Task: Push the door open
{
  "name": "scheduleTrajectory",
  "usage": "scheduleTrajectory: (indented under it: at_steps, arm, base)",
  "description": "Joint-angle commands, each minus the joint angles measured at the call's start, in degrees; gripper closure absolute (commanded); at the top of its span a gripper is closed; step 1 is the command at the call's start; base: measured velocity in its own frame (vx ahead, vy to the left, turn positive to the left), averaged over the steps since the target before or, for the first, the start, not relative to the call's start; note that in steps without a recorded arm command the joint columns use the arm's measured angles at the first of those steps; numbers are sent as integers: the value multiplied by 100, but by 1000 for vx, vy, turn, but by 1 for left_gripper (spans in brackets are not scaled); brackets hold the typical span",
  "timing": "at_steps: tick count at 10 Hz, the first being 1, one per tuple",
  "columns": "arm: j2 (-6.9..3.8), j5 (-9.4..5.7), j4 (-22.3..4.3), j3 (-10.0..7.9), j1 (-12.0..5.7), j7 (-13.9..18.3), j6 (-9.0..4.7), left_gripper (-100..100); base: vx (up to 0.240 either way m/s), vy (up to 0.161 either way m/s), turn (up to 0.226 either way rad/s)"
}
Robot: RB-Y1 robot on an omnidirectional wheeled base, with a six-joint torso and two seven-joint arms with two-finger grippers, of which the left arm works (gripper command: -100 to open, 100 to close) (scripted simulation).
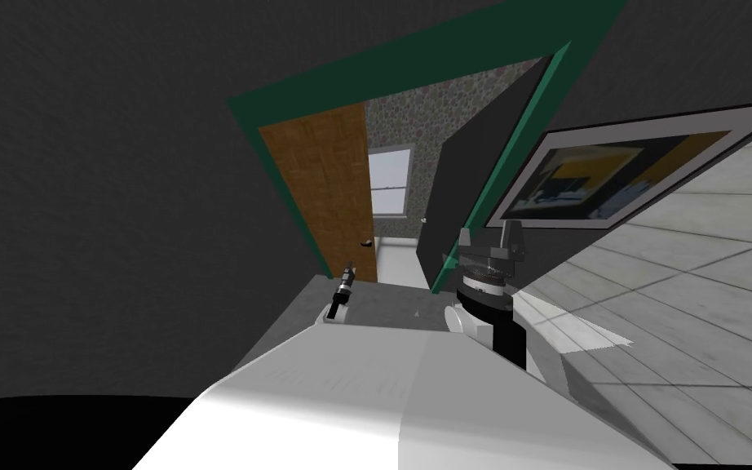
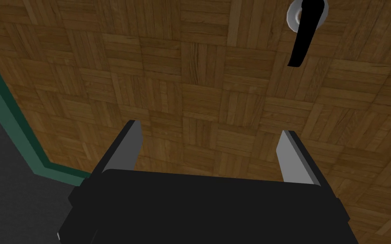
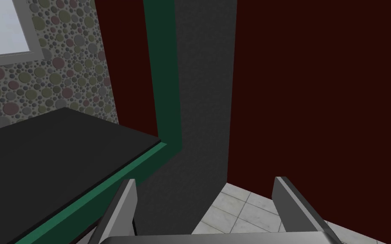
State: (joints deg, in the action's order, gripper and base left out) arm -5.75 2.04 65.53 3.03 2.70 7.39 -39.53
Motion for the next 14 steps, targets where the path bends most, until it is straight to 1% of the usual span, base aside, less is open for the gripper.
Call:
scheduleTrajectory:
  at_steps: [1,9,14]
  arm:
    - [-8,-11,-221,11,-91,-7,-40,-100]
    - [-6,-60,-1293,64,-500,-41,-267,-100]
    - [6,-86,-1850,91,-711,-59,-385,-100]
  base:
    - [103,-7,5]
    - [97,-1,8]
    - [106,5,7]
